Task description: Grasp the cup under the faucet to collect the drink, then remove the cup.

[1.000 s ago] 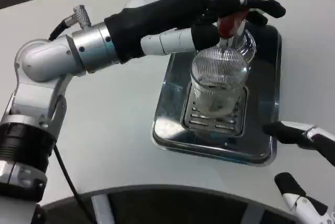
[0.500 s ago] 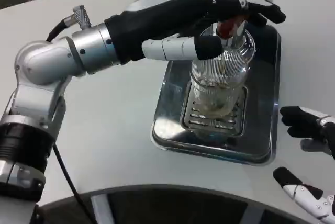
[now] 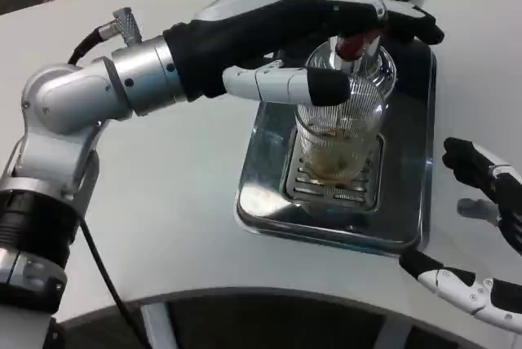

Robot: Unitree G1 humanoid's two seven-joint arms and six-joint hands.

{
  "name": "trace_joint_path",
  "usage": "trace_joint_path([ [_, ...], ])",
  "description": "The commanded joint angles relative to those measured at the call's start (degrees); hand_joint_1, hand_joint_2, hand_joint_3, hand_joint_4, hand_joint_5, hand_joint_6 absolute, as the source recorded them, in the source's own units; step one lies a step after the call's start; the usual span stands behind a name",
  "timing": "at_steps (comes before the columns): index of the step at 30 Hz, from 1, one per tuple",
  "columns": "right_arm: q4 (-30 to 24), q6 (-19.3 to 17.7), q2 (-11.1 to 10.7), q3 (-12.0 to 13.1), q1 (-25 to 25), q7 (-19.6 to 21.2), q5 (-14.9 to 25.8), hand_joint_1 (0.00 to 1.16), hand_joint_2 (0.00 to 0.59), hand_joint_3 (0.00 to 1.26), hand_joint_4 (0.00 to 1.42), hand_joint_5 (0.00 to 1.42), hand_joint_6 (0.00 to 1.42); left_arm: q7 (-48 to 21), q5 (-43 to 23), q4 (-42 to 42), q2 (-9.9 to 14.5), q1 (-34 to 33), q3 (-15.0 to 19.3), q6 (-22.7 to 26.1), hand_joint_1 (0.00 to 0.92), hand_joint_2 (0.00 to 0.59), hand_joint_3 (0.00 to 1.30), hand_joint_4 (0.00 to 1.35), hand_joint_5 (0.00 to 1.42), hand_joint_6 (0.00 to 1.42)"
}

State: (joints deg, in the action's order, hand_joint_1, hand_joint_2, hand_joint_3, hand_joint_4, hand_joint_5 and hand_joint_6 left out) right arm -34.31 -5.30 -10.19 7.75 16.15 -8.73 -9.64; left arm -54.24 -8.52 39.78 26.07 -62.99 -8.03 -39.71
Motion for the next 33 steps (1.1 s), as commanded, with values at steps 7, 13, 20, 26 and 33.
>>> trace_joint_path([
  [7,10.2,-3.1,1.19,-2.66,-7.47,4.31,-0.84,0.92,0.181,0.14,0.14,0.12,0.23,-2.22,5.18,2.72,1.39,3.55,-2.93,1.29,0.0,0.005,0.28,0.13,0.19,0.0],
  [13,17.5,-4.59,1.53,-3.36,-13.63,7.5,-1.04,0.91,0.177,0.11,0.11,0.1,0.22,-1.86,5.36,3.05,1.34,3.41,-3.08,1.27,0.0,0.005,0.28,0.13,0.19,0.0],
  [20,23.55,-6.61,2.37,-4.46,-18.95,10.8,-1.39,0.92,0.179,0.1,0.1,0.1,0.2,-1.33,5.42,2.99,1.57,3.25,-3.05,1.51,0.0,0.005,0.28,0.14,0.19,0.0],
  [26,28.97,-8.46,2.94,-4.64,-23.17,13.56,-2.16,0.92,0.162,0.09,0.13,0.14,0.21,-0.87,5.63,3.18,1.82,2.84,-3.06,1.45,0.0,0.005,0.26,0.15,0.19,0.0],
  [33,33.6,-10.17,3.18,-5.84,-26.74,14.34,-2.64,0.9,0.156,0.05,0.08,0.1,0.18,-0.04,6.0,3.74,1.69,2.58,-3.46,1.14,0.0,0.004,0.2,0.14,0.19,0.0],
])
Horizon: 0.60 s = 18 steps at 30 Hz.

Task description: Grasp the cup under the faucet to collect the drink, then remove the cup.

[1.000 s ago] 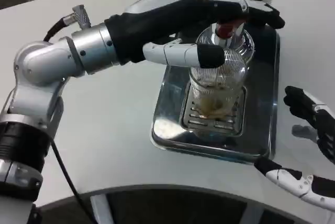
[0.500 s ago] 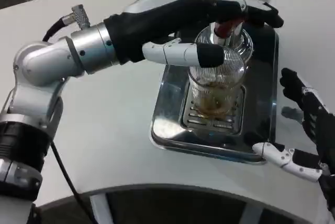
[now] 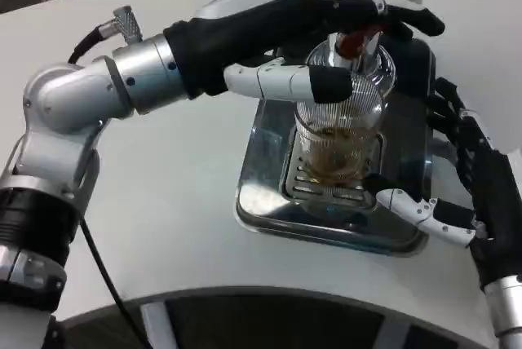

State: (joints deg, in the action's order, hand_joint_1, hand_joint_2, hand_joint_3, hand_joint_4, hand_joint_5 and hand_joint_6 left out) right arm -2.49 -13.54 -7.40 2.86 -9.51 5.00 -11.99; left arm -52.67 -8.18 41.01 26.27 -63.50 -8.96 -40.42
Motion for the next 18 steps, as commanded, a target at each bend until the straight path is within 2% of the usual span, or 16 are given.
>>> trace_joint_path([
  [1,2.34,-1.9,0.55,-1.29,-1.57,0.68,-0.36,0.9,0.156,0.05,0.08,0.09,0.18,-1.45,5.75,2.59,1.5,3.04,-2.59,1.76,0.0,0.004,0.2,0.14,0.19,0.0],
  [9,4.36,-1.5,1.43,-2.65,-3.49,1.43,-0.27,0.89,0.145,0.02,0.04,0.06,0.15,-0.6,6.42,3.35,1.55,2.58,-3.05,1.31,0.0,0.004,0.19,0.13,0.19,0.0],
  [18,6.3,-0.44,1.61,-4.09,-6.09,0.27,0.5,0.86,0.148,0.0,0.0,0.0,0.1,-0.2,7.41,3.63,1.53,2.37,-3.42,0.53,0.0,0.004,0.18,0.13,0.19,0.0],
])
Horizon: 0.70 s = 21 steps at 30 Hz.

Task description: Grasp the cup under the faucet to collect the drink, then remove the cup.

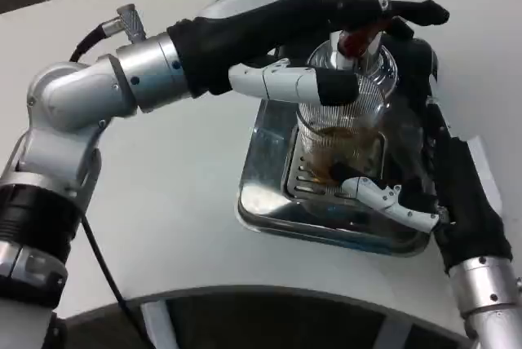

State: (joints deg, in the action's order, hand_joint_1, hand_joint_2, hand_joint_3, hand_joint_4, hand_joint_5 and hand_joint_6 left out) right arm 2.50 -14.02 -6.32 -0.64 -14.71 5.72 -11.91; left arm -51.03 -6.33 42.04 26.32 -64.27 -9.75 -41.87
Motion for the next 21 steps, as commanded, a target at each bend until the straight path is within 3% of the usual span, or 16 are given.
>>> trace_joint_path([
  [1,1.58,0.02,0.56,-0.65,-1.17,-0.47,0.46,0.86,0.148,0.0,0.0,0.0,0.09,-1.72,5.69,2.52,1.46,3.14,-2.71,1.89,0.0,0.004,0.18,0.13,0.19,0.0],
  [21,7.29,-0.27,1.1,-1.89,-6.47,-2.31,1.41,0.83,0.153,0.0,0.0,0.0,0.02,-0.65,6.1,2.64,1.65,2.95,-3.1,1.76,0.0,0.004,0.18,0.13,0.19,0.0],
])
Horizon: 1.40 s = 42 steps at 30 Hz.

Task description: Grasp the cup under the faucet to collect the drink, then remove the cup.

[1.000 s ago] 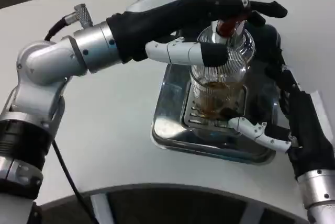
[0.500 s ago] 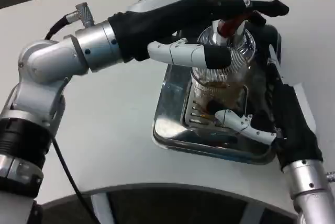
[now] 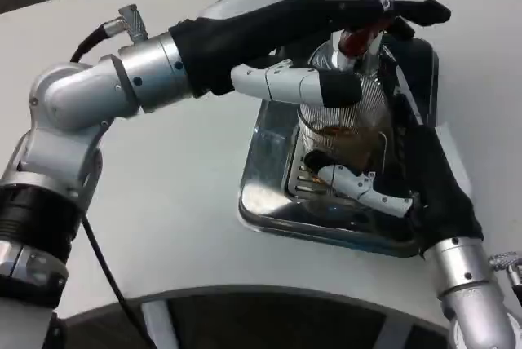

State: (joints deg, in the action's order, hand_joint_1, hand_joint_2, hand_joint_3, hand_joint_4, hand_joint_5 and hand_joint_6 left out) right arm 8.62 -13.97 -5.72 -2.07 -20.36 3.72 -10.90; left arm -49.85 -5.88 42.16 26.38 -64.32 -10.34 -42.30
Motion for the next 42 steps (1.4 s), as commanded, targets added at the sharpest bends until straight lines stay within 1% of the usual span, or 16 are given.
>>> trace_joint_path([
  [1,1.4,-0.34,0.53,-0.53,-1.07,-0.4,0.42,0.83,0.153,0.0,0.0,0.0,0.02,-1.82,5.66,2.54,1.6,2.99,-2.5,2.18,0.0,0.004,0.18,0.13,0.19,0.0],
  [7,2.94,-0.36,0.75,-0.86,-2.24,-0.6,0.48,0.83,0.152,0.0,0.0,0.0,0.01,-1.66,5.75,2.83,1.66,2.83,-2.48,2.04,0.0,0.004,0.18,0.13,0.19,0.0],
  [14,5.75,-0.75,1.26,-1.0,-3.86,0.19,0.04,0.82,0.15,0.0,0.0,0.0,0.0,-1.54,5.83,3.26,1.74,2.75,-2.48,1.95,0.0,0.004,0.19,0.13,0.19,0.0],
  [18,6.41,-0.75,1.57,-0.97,-4.04,1.48,-0.64,0.82,0.151,0.0,0.0,0.0,0.0,-1.47,5.84,3.58,1.75,2.67,-2.46,1.86,0.0,0.003,0.19,0.13,0.19,0.0],
  [22,7.36,-1.02,1.96,-0.49,-3.87,3.54,-1.03,0.83,0.153,0.0,0.0,0.0,0.06,-1.43,5.94,3.96,1.85,2.58,-2.4,1.75,0.0,0.003,0.19,0.13,0.19,0.0],
  [24,7.4,-1.34,1.96,-0.27,-3.67,4.59,-1.4,0.83,0.153,0.0,0.02,0.03,0.11,-1.41,5.98,4.13,1.89,2.55,-2.35,1.71,0.0,0.003,0.19,0.13,0.19,0.0],
  [26,7.29,-1.56,1.9,-0.09,-3.47,5.48,-1.61,0.83,0.153,0.0,0.04,0.06,0.12,-1.43,6.0,4.28,1.9,2.53,-2.3,1.65,0.0,0.003,0.19,0.13,0.19,0.0],
  [28,7.18,-1.69,1.86,-0.03,-3.33,6.17,-1.71,0.83,0.153,0.02,0.13,0.13,0.15,-1.33,6.09,4.41,1.91,2.52,-2.28,1.62,0.0,0.003,0.19,0.13,0.19,0.0],
  [30,7.15,-1.86,1.98,0.05,-3.24,6.99,-1.8,0.83,0.153,0.04,0.17,0.17,0.17,-1.22,6.04,4.56,1.89,2.55,-2.2,1.66,0.0,0.003,0.19,0.13,0.19,0.0],
  [32,7.22,-1.95,2.09,0.01,-3.24,7.63,-1.9,0.84,0.149,0.09,0.25,0.25,0.21,-1.23,5.79,4.64,1.84,2.62,-2.02,1.84,0.0,0.003,0.19,0.13,0.19,0.0],
  [35,7.44,-2.01,2.29,-0.16,-3.36,8.47,-2.05,0.86,0.151,0.15,0.33,0.34,0.26,-1.33,5.19,4.72,1.76,2.85,-1.62,2.44,0.0,0.004,0.19,0.13,0.19,0.0],
  [38,7.71,-2.02,2.51,-0.23,-3.52,9.38,-2.21,0.89,0.154,0.26,0.42,0.45,0.36,-2.22,3.61,5.08,1.52,3.37,-0.84,4.07,0.0,0.014,0.19,0.13,0.19,0.0],
  [40,7.9,-2.01,2.65,-0.16,-3.58,10.01,-2.28,0.9,0.156,0.31,0.46,0.51,0.42,-2.82,2.49,5.22,1.45,3.79,-0.36,5.12,0.0,0.02,0.18,0.11,0.18,0.01],
  [42,8.06,-2.04,2.73,-0.05,-3.59,10.35,-2.31,0.9,0.156,0.34,0.49,0.54,0.44,-3.38,1.6,5.22,1.42,4.11,0.05,5.95,0.0,0.028,0.16,0.07,0.16,0.02],
])
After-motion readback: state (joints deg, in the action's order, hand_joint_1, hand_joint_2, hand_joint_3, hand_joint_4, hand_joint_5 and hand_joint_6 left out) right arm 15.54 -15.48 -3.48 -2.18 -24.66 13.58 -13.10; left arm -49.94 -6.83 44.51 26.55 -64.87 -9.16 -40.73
